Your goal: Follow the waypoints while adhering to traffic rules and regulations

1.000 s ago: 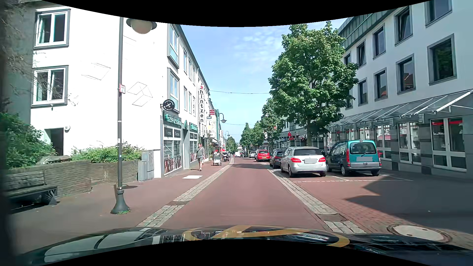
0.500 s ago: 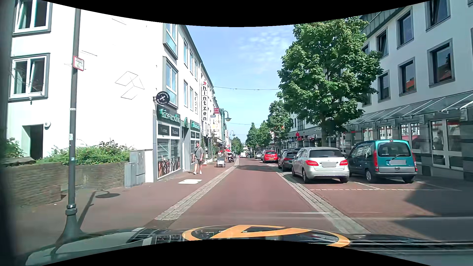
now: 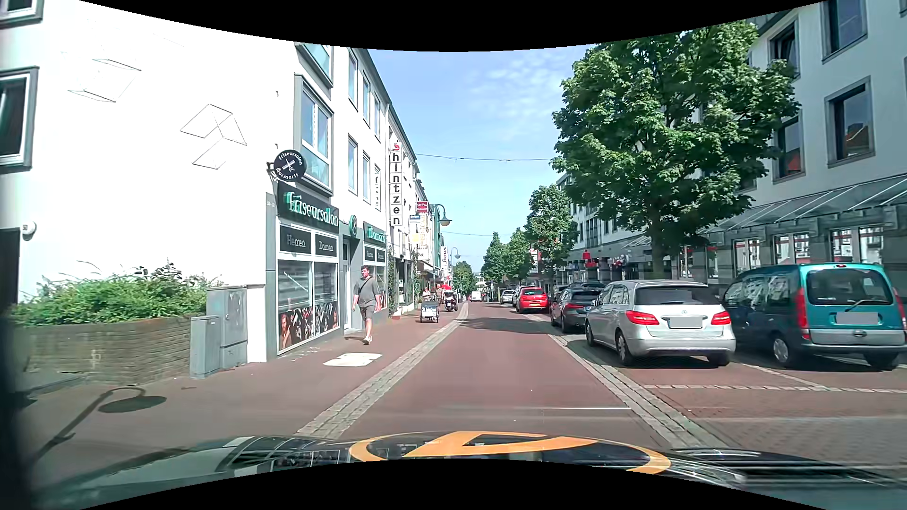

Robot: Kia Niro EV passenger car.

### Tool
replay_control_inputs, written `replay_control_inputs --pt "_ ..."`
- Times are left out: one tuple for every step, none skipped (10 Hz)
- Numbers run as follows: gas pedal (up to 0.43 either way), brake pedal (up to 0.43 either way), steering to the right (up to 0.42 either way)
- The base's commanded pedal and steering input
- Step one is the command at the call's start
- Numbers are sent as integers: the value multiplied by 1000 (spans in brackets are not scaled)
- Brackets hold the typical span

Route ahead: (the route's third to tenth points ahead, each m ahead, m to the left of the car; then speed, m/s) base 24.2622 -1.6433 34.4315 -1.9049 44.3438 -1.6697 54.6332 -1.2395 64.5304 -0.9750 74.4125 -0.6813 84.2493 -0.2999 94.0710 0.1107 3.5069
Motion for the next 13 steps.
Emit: replay_control_inputs --pt "0 0 -12" --pt "0 0 -4" --pt "0 0 -3" --pt "8 0 -3" --pt "20 0 1" --pt "28 0 7" --pt "39 0 10" --pt "39 0 10" --pt "39 0 13" --pt "39 0 15" --pt "39 0 15" --pt "39 0 12" --pt "39 0 10"
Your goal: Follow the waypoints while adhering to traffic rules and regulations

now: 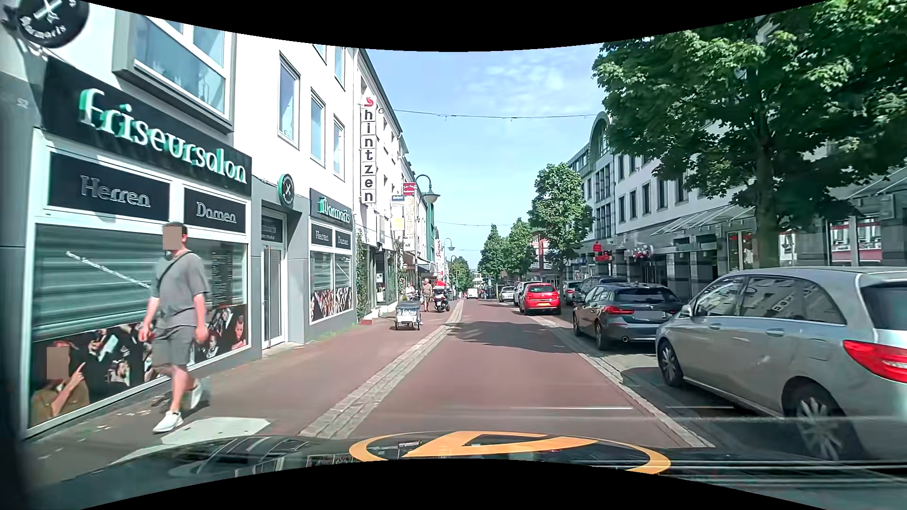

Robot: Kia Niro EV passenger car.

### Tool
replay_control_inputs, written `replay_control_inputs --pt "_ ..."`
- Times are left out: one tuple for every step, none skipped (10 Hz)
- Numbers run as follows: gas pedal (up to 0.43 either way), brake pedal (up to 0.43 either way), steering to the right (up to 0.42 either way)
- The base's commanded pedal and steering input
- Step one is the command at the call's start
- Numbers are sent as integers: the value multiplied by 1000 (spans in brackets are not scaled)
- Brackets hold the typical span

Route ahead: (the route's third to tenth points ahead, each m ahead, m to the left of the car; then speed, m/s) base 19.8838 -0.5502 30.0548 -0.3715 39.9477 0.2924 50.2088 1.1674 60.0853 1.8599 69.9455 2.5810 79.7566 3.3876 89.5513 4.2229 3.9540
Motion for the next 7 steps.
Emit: replay_control_inputs --pt "39 0 10" --pt "39 0 11" --pt "39 0 13" --pt "39 0 16" --pt "28 0 19" --pt "28 0 19" --pt "28 0 17"
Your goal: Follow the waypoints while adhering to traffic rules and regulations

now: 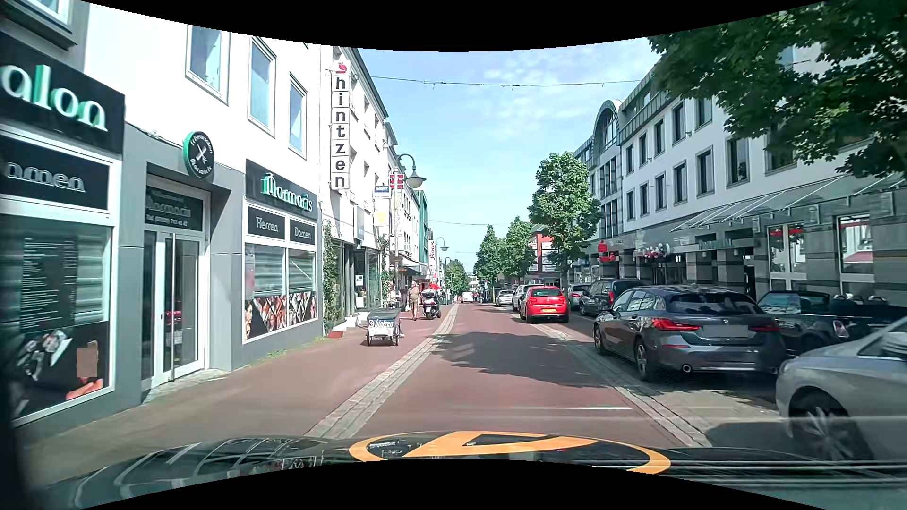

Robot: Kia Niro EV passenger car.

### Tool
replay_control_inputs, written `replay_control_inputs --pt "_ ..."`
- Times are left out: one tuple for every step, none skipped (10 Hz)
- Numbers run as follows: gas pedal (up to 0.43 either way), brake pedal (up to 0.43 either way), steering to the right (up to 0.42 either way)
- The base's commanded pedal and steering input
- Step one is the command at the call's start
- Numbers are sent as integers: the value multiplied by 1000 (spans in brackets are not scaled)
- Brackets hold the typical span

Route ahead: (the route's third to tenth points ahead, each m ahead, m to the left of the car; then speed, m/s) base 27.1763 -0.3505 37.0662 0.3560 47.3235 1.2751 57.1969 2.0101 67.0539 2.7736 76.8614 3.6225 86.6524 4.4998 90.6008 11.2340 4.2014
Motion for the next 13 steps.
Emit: replay_control_inputs --pt "28 0 17" --pt "20 0 17" --pt "0 0 16" --pt "0 0 13" --pt "0 0 10" --pt "0 0 9" --pt "0 0 9" --pt "0 0 8" --pt "0 0 8" --pt "0 0 6" --pt "0 0 3" --pt "0 0 2" --pt "0 0 2"
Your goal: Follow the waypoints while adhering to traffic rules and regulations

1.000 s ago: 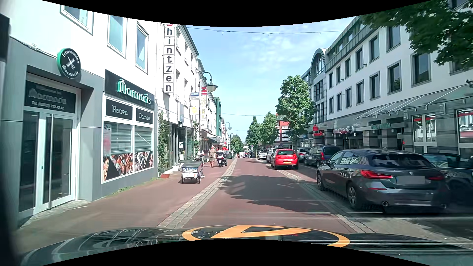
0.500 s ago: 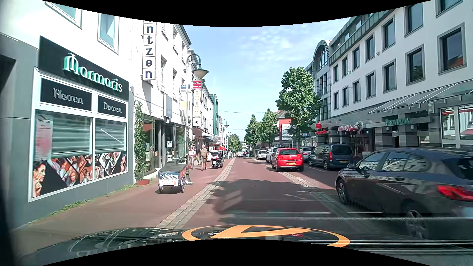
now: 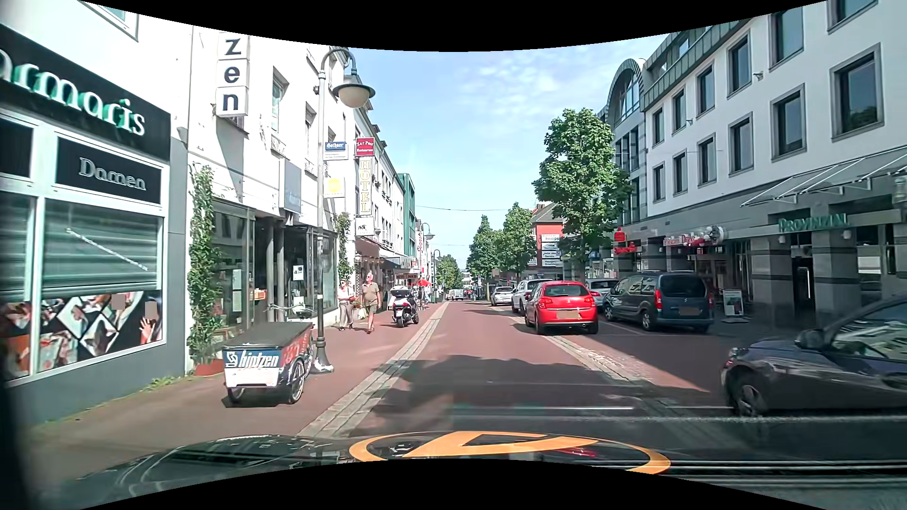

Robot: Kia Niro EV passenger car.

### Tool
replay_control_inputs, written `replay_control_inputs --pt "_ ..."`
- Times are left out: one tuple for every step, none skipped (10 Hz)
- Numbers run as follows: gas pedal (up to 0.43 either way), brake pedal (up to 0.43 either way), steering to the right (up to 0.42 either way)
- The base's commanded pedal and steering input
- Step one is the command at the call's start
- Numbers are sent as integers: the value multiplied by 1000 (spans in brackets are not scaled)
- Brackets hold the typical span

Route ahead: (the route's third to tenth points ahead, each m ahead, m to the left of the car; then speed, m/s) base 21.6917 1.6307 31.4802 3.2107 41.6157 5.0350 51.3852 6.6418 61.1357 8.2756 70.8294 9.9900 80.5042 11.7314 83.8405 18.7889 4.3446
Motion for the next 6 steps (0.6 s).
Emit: replay_control_inputs --pt "0 0 1" --pt "0 0 0" --pt "0 0 0" --pt "0 0 0" --pt "0 0 0" --pt "0 0 0"
